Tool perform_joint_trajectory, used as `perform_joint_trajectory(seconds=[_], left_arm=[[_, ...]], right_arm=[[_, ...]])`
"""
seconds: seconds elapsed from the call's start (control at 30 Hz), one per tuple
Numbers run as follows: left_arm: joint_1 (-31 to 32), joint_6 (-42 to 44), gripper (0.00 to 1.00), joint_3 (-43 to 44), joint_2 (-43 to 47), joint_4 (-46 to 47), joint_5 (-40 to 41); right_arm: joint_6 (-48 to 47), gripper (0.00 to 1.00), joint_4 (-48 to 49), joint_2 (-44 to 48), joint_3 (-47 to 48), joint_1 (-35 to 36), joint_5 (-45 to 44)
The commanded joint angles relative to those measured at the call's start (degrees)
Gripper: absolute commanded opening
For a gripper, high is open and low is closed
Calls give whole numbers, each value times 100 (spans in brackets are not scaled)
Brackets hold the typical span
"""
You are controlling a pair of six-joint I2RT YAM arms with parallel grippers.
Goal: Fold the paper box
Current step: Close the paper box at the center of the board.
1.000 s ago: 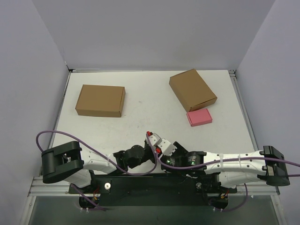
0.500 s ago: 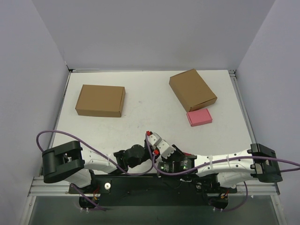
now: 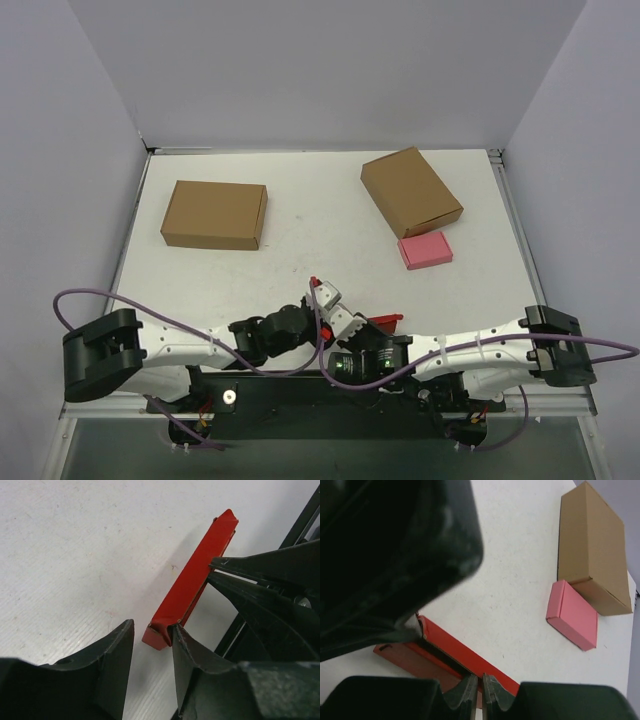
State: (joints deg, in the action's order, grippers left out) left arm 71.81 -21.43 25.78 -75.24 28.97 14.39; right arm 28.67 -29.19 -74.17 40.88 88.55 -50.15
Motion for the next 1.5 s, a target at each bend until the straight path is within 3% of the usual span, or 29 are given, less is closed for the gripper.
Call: perform_joint_trajectory(seconds=[0.0,0.4,0.57,0.63,0.83,1.47], left_arm=[[26,69,48,199,641,-1095,-279],[-343,-352,61,120,1345,-1429,-464],[-676,-1239,62,410,1407,-2156,-148],[-931,-1660,62,463,1372,-2220,-374],[-1055,-2277,63,656,1161,-2607,-253],[-1143,-2796,65,261,590,-1772,-762]], right_arm=[[-151,9,414,-150,262,83,-30],[-195,8,432,-414,394,92,181],[-186,8,440,-616,473,92,269],[-177,8,432,-677,499,83,313],[-133,8,432,-721,491,83,392],[-98,8,423,-722,482,57,506]])
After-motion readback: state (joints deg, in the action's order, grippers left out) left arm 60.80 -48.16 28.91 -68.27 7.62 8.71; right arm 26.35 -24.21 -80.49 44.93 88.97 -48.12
